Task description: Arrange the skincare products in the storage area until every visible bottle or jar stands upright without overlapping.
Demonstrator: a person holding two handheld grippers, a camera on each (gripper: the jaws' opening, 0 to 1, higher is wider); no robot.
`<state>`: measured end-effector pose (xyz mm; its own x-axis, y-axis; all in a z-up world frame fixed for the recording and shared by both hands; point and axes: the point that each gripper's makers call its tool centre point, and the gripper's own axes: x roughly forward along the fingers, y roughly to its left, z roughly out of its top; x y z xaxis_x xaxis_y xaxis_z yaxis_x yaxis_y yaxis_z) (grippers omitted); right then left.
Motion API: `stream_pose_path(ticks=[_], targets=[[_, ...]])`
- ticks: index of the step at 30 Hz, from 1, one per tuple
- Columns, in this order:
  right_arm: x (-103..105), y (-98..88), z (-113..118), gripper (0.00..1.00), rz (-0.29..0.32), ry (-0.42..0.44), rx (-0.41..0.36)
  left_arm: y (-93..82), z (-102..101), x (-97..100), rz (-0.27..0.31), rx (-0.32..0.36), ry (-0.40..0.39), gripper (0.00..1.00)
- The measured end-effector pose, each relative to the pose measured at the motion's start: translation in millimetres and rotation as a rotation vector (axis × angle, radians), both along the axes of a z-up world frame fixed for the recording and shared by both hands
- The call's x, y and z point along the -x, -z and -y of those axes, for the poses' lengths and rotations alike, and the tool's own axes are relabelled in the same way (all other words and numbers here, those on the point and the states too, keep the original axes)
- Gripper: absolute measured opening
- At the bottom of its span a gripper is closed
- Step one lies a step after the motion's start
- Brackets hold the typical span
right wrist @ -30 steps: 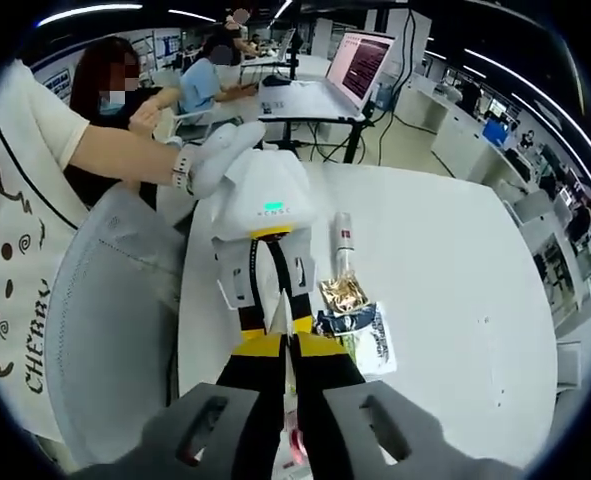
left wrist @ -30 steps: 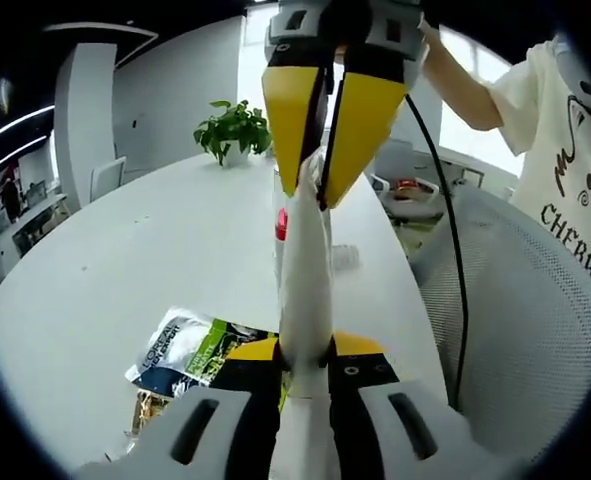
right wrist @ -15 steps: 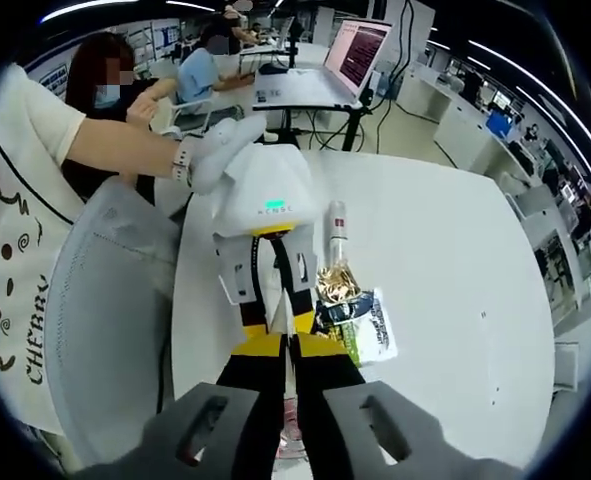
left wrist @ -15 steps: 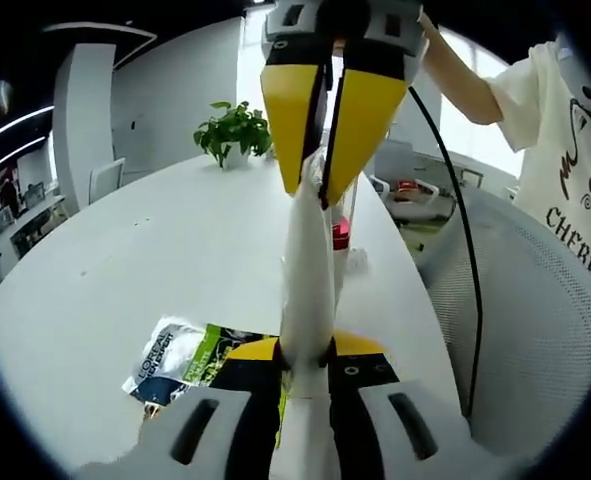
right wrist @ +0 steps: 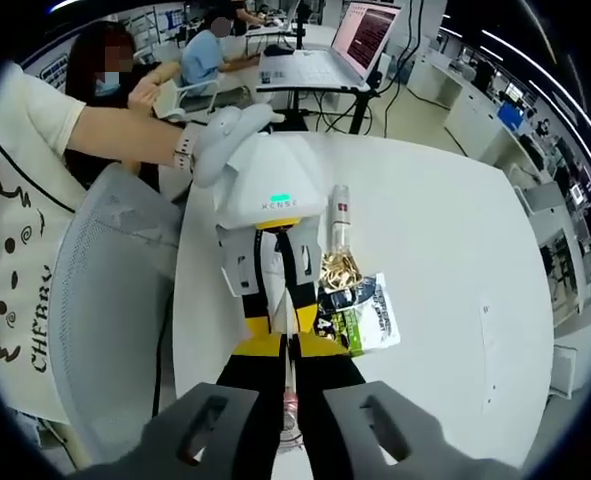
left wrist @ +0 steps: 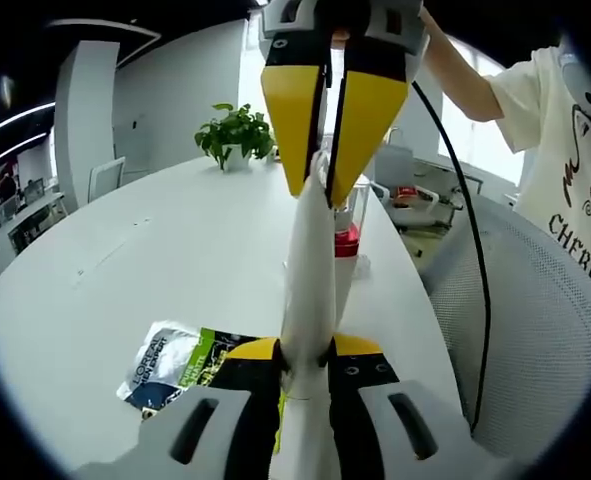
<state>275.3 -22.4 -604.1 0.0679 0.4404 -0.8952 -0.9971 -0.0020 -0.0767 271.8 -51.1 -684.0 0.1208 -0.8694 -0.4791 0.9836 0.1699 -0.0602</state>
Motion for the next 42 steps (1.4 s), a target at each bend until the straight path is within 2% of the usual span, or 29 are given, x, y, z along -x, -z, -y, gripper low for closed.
stream_pose_path(ticks=[8, 29, 42], targets=[[4.5, 1.5, 4.4, 0.02, -0.008, -0.009, 0.026, -1.4, 7.4, 8.5, -0.004, -0.003, 0.007, 0.14], [9.1, 7.2, 14.0, 0.04, -0.032, -0.022, 0.045, 0.2, 12.7, 7.3, 0.008, -0.004, 0.000, 0.16], [10.8, 9.9, 15.0, 0.05, -0.007, -0.035, 0.056, -0.5, 14.1, 9.0, 0.021, 0.016, -0.012, 0.18]])
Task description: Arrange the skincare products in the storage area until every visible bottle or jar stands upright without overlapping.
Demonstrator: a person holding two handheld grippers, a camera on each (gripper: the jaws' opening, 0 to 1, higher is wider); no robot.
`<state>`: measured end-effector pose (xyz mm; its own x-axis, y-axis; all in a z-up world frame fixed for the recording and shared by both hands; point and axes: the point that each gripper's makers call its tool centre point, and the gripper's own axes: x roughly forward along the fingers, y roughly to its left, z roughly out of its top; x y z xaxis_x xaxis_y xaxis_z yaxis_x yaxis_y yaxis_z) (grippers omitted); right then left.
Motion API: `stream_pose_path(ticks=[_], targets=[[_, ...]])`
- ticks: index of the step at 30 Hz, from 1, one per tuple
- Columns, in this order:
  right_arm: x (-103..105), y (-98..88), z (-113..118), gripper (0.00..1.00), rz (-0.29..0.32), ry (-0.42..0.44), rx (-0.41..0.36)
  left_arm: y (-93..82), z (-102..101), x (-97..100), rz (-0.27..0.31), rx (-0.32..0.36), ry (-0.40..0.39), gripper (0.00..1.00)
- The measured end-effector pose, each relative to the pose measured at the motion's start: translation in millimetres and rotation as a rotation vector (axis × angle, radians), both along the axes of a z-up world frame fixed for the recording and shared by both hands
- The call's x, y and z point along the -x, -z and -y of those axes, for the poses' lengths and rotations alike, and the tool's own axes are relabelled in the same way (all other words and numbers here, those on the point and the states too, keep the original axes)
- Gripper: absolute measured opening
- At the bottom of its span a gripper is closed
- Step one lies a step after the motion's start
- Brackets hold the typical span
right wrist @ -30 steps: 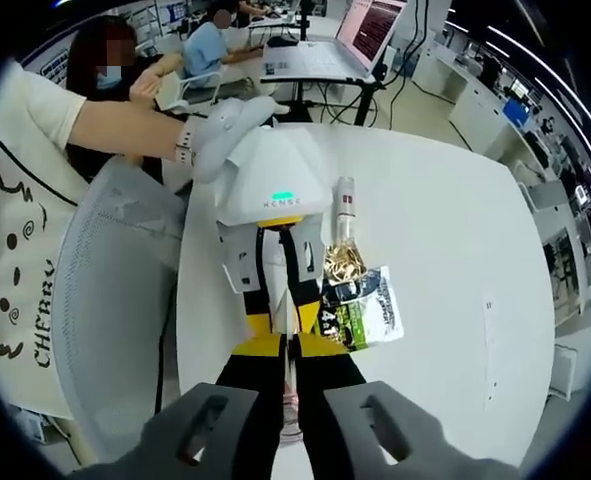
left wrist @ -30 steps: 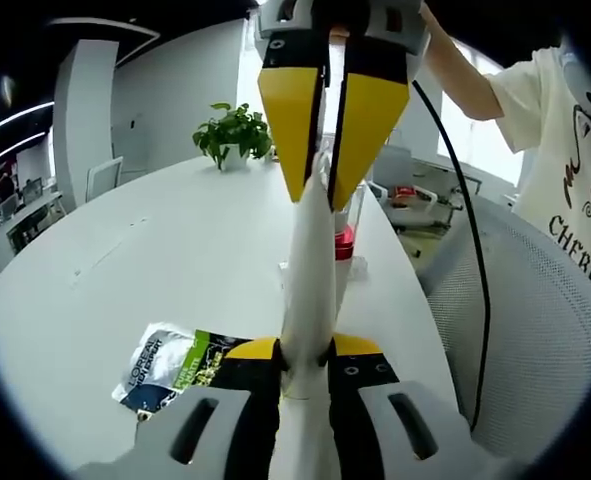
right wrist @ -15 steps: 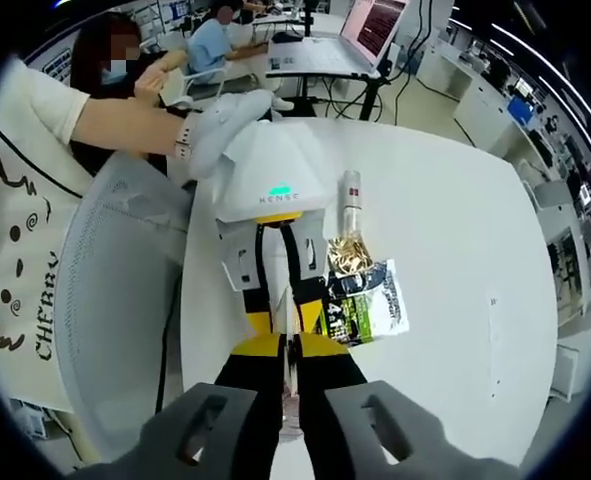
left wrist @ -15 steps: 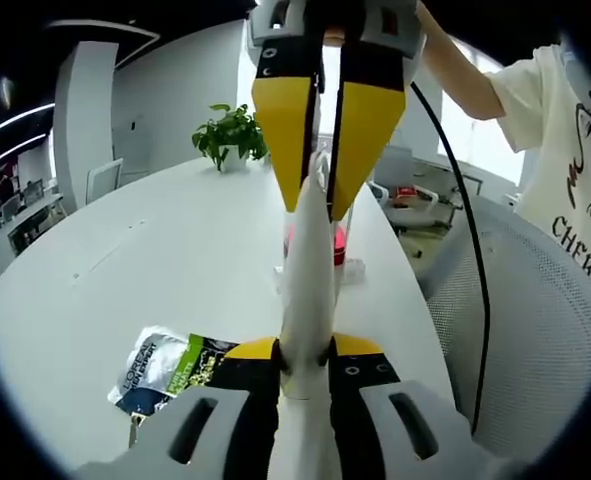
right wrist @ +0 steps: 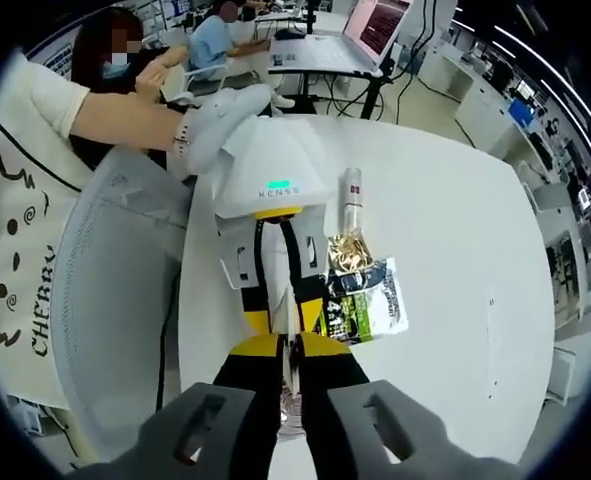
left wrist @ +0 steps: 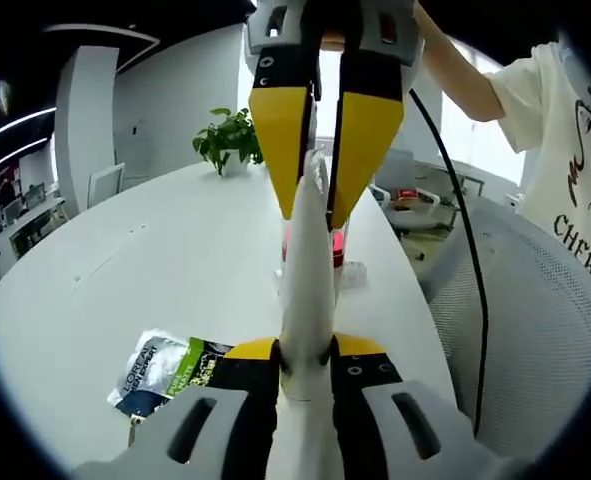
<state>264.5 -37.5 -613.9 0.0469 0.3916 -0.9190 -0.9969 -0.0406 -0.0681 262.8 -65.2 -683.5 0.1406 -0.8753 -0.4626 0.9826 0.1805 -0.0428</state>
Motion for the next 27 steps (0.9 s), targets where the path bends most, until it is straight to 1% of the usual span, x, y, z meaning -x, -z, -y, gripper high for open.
stream_pose_path(ticks=[4, 7, 10, 14, 18, 19, 23, 26, 27], targets=[[1.0, 0.6, 0.1, 0.07, 0.003, -0.002, 0.001, -0.9, 1.2, 1.5, 0.013, -0.001, 0.005, 0.18], [3.5, 3.1, 0.6, 0.14, 0.001, -0.006, 0.007, -2.1, 1.4, -1.9, 0.024, 0.004, 0.001, 0.20], [0.4, 4.5, 1.9, 0.16, 0.020, -0.003, 0.019, -3.5, 1.6, -4.0, 0.028, 0.009, 0.000, 0.22], [-3.5, 3.9, 2.8, 0.25, 0.038, 0.007, 0.013, -5.5, 1.1, -2.8, 0.035, 0.006, 0.004, 0.24], [-3.8, 3.6, 4.7, 0.28, 0.042, 0.027, 0.011, -7.1, -1.2, -3.4, 0.038, 0.000, 0.007, 0.27], [-3.9, 3.6, 4.7, 0.30, 0.039, 0.032, 0.008, -9.1, -2.6, -2.4, 0.040, -0.004, 0.010, 0.28], [-6.5, 3.6, 5.4, 0.37, 0.053, 0.046, 0.001, -16.6, -6.8, -2.4, 0.053, -0.012, -0.013, 0.30], [-8.1, 3.3, 7.5, 0.42, 0.066, 0.050, -0.003, -20.4, -10.8, -0.3, 0.027, -0.018, -0.036, 0.36], [-8.6, 3.2, 8.1, 0.43, 0.070, 0.052, -0.003, -20.9, -11.5, 0.5, 0.031, -0.019, -0.035, 0.37]])
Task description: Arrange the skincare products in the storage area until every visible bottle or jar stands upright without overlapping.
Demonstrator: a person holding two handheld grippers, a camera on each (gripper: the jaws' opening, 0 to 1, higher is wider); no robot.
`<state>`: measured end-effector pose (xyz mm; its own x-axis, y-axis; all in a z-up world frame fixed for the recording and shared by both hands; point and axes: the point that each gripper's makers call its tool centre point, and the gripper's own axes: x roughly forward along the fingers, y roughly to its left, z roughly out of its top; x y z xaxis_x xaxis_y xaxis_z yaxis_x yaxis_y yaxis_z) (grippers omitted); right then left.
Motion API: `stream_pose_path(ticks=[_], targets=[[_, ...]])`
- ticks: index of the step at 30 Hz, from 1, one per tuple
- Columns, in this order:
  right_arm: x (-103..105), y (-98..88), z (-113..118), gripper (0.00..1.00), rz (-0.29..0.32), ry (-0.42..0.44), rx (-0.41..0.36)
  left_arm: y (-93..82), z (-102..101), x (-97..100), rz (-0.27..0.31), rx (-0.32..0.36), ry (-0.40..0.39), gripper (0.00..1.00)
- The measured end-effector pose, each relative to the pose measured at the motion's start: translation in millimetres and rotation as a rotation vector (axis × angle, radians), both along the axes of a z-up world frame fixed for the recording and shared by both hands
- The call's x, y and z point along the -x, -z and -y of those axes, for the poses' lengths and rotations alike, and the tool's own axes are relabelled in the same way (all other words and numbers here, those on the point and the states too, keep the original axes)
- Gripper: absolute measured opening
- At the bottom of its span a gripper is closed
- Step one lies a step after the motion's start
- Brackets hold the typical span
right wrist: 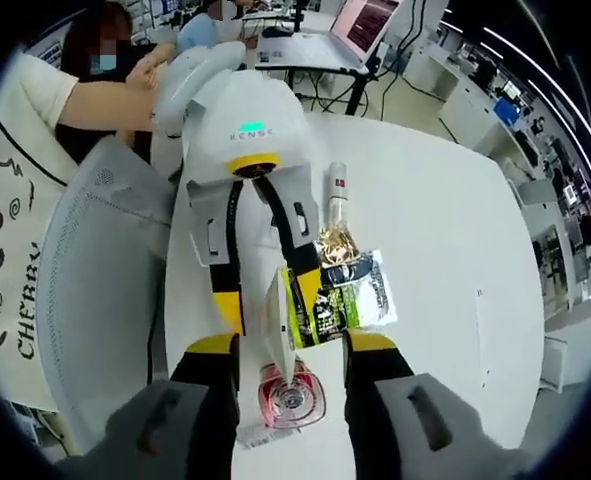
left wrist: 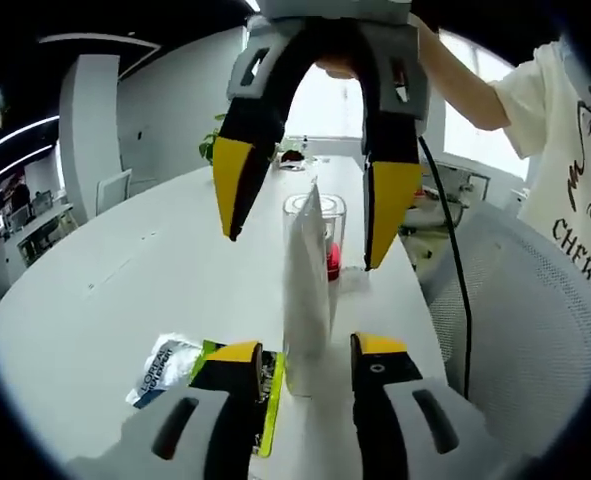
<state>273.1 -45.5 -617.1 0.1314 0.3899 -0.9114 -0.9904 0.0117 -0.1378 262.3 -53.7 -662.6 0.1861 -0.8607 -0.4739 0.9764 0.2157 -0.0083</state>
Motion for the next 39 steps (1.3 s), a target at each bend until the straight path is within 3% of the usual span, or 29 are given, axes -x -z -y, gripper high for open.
stream_pose_path(ticks=[8, 16, 21, 39], targets=[[-2.3, 2.4, 9.3, 0.56, 0.016, 0.024, 0.000, -2.0, -7.4, 4.7, 0.002, -0.032, -0.017, 0.45], [-4.0, 1.3, 19.7, 0.66, 0.030, 0.063, -0.024, -5.1, -15.6, 13.6, -0.007, -0.038, -0.034, 0.61], [-4.4, -0.1, 25.4, 0.72, 0.042, 0.094, -0.038, -8.9, -21.8, 17.4, 0.008, -0.043, -0.050, 0.66], [-4.9, -0.7, 50.1, 0.92, 0.061, 0.226, -0.107, -13.3, -46.5, 7.7, 0.043, -0.059, -0.110, 0.81]])
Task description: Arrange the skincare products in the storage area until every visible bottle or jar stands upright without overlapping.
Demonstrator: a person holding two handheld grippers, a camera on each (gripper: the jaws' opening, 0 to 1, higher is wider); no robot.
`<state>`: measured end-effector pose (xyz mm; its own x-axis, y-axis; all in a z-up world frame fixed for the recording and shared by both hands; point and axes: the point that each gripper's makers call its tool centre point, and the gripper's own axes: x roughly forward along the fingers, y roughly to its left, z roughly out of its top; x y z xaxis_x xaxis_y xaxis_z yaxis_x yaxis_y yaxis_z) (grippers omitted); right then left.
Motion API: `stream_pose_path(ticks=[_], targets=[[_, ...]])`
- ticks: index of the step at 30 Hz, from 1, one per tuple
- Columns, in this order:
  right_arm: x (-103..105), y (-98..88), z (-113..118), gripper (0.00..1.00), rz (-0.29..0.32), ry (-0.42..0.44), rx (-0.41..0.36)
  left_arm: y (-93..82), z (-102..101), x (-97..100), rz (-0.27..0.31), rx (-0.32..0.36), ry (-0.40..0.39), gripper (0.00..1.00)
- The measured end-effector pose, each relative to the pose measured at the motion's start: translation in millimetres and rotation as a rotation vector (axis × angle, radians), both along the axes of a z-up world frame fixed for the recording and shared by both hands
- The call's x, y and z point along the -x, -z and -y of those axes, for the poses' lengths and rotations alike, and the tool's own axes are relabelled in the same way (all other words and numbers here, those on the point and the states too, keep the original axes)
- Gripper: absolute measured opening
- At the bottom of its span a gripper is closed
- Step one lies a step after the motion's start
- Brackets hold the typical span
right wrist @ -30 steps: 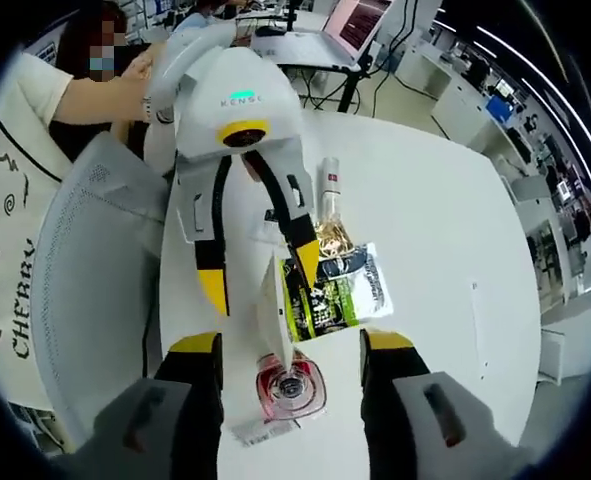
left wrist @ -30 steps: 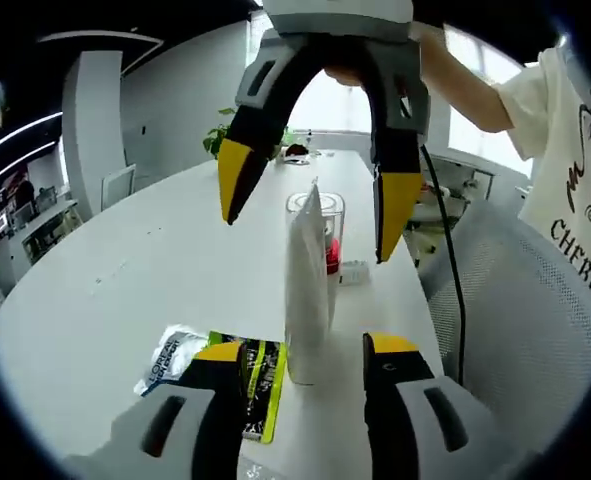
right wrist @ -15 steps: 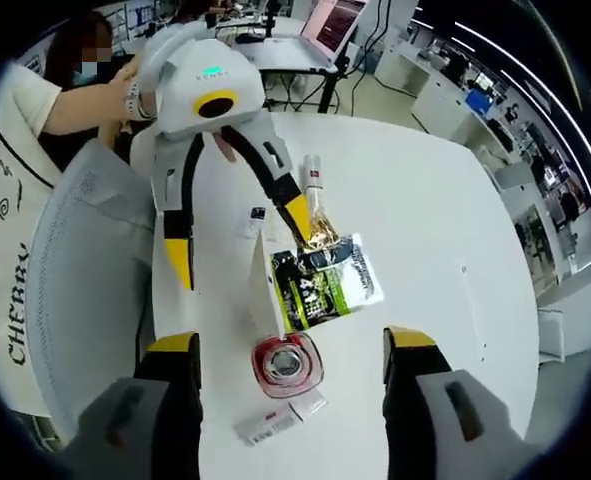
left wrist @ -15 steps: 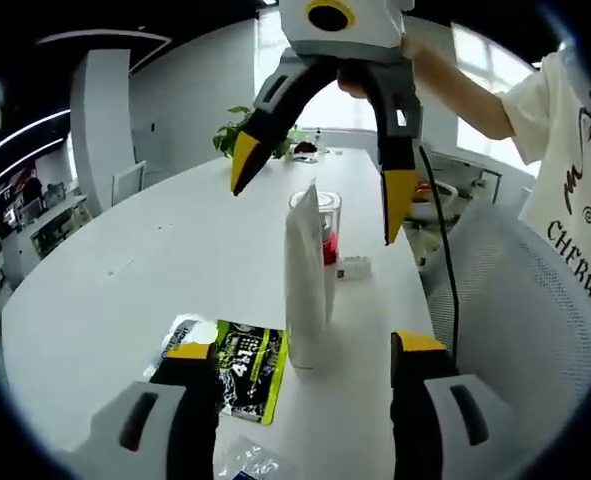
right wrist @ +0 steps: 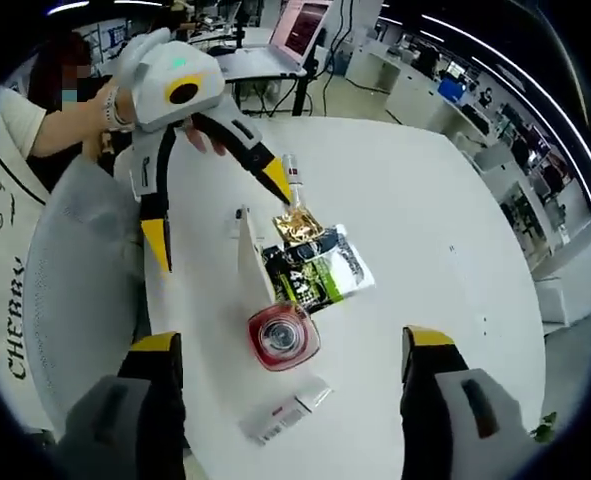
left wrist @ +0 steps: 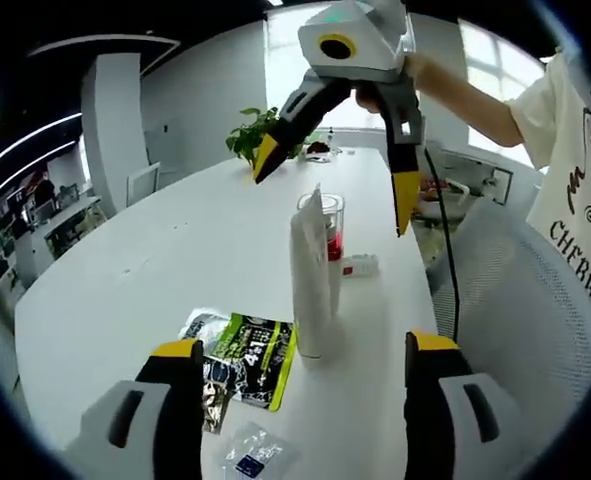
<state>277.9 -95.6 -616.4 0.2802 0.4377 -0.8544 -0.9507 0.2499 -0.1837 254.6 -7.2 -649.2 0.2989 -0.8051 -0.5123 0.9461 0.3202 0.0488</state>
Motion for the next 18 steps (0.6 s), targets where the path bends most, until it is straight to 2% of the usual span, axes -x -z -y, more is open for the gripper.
stream_pose_path(ticks=[5, 9, 18], targets=[[1.2, -2.6, 7.0, 0.95, 0.004, 0.036, -0.027, -5.9, -4.0, 1.8, 0.009, 0.010, -0.014, 0.85], [5.6, -1.2, 11.3, 1.00, 0.002, 0.049, -0.029, -9.7, -6.7, 4.3, 0.028, 0.011, 0.007, 0.87], [16.4, -4.9, 17.3, 1.00, 0.008, 0.074, -0.071, -14.8, -8.7, -1.7, 0.045, 0.033, -0.020, 0.95]])
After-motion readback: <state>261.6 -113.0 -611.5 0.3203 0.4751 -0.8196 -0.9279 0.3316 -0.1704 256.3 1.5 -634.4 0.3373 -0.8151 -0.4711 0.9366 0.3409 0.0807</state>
